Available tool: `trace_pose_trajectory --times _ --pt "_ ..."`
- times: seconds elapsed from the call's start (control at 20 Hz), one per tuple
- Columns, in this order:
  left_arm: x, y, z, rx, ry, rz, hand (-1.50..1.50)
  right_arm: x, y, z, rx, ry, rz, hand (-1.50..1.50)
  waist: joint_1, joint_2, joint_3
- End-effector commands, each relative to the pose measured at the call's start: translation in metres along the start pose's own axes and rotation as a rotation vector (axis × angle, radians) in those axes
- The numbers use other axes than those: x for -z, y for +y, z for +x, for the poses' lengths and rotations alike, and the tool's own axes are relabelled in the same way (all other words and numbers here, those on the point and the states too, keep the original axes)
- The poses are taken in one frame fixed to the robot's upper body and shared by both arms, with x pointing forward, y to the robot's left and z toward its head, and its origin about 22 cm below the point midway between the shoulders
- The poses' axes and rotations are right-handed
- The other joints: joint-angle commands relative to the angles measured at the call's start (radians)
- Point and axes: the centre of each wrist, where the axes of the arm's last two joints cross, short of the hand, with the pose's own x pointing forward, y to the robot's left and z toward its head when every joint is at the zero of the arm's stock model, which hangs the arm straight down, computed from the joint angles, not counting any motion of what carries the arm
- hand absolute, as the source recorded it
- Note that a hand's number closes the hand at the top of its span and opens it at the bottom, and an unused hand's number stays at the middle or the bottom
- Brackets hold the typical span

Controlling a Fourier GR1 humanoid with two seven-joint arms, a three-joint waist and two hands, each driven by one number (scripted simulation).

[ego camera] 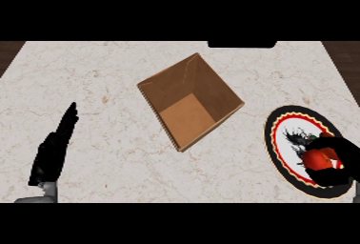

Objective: Pick the tomato from the plate and place it in the cardboard box

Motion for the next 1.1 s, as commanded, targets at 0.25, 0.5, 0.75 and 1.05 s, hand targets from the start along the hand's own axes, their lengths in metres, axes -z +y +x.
trace_pose_trajectory --times 0.25,0.5,0.75,1.05 --pt "0.012 0.011 0.007 -0.010 -0.021 0.006 0.00 0.010 0.003 0.019 -0.059 -0.041 -0.156 1.50 0.003 0.009 0.015" --pt "-0.005 -0.013 0.003 -0.008 0.000 -0.011 0.00 -0.007 -0.003 0.020 -0.247 -0.223 -0.296 1.50 0.005 0.009 0.016" --pt "-0.006 0.016 -0.006 -0.003 0.003 0.015 0.00 -0.041 0.021 0.027 -0.351 -0.316 -0.388 1.50 -0.002 0.007 0.015" --pt "0.005 0.018 0.017 0.006 0.001 0.006 0.00 -0.074 -0.007 0.027 -0.280 -0.372 -0.484 1.50 -0.004 0.007 0.015"
